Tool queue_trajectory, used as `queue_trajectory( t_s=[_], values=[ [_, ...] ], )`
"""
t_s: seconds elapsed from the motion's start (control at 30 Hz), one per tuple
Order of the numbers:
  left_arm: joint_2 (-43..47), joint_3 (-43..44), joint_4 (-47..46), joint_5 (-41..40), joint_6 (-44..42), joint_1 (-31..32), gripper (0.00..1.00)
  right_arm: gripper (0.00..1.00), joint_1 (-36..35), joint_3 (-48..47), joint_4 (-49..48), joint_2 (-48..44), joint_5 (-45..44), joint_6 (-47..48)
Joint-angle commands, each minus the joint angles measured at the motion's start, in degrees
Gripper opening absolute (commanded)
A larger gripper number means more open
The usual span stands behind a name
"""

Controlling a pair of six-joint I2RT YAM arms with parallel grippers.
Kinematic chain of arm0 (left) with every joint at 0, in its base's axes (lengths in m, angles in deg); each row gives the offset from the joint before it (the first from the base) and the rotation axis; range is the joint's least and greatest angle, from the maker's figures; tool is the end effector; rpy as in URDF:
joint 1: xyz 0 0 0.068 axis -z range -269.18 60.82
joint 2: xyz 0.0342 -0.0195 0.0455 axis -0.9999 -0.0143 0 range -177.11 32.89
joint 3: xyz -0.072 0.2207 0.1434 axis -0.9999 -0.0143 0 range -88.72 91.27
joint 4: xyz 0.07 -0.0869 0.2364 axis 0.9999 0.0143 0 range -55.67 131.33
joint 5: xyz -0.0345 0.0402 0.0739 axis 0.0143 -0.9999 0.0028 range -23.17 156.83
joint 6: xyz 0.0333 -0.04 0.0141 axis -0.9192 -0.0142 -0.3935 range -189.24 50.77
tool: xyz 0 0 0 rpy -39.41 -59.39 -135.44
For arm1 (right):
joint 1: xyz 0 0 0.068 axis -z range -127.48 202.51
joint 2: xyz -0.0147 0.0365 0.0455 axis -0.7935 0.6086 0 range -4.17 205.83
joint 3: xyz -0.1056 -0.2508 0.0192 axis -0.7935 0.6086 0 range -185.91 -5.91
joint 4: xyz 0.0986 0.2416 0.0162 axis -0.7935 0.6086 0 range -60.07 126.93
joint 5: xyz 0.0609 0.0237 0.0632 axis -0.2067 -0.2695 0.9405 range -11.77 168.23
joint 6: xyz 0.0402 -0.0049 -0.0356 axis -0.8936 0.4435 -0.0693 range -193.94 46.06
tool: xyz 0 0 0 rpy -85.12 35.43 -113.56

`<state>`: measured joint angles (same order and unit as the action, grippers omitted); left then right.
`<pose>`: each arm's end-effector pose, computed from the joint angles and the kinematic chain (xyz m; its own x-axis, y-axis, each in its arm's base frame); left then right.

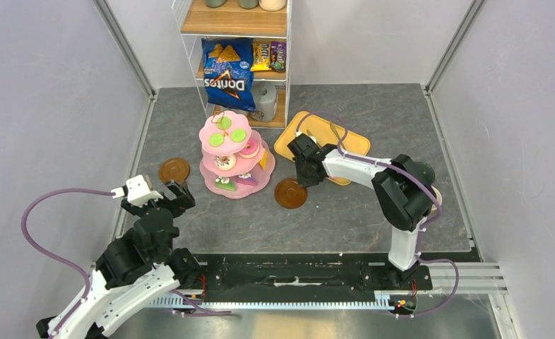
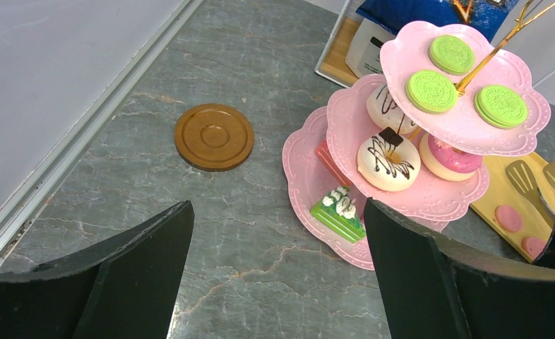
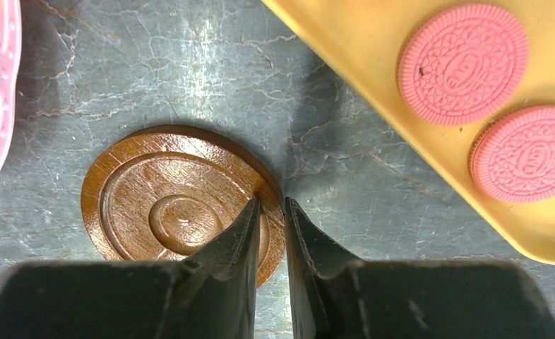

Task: Serve the afternoon tea

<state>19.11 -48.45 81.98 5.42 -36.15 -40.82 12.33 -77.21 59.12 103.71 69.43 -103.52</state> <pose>0.0505 -0.0098 0.3065 -0.0991 -0.2817 -0.9544 -0.2872 0.9264 -0.2436 0.2927 0.2399 0.1673 -0.8969 -0.1190 -0.4259 -0.1690 0.9823 0.0814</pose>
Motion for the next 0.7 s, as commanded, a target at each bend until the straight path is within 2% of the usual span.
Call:
queue_trajectory(
  t_s=[0.0, 0.23, 0.43, 0.67],
  values=[
    [0.1, 1.3, -0.5, -2.4, 0.2, 0.0, 0.97, 0.23, 1.2, -1.9, 0.0, 3.5, -3.4, 0.0],
    [0.2, 1.3, -0.4, -2.3, 0.1, 0.0, 0.97, 0.18, 1.8, -5.3, -0.8, 5.3, -5.3, 0.7],
    [0.2, 1.2, -0.3, -2.3, 0.1, 0.0, 0.97, 0.18, 2.4, -6.5, 0.8, 5.5, -5.3, 2.7],
    [0.4, 1.3, -0.3, -2.3, 0.1, 0.0, 0.97, 0.19, 2.5, -2.7, 2.7, 2.6, -6.2, 4.2]
  ],
)
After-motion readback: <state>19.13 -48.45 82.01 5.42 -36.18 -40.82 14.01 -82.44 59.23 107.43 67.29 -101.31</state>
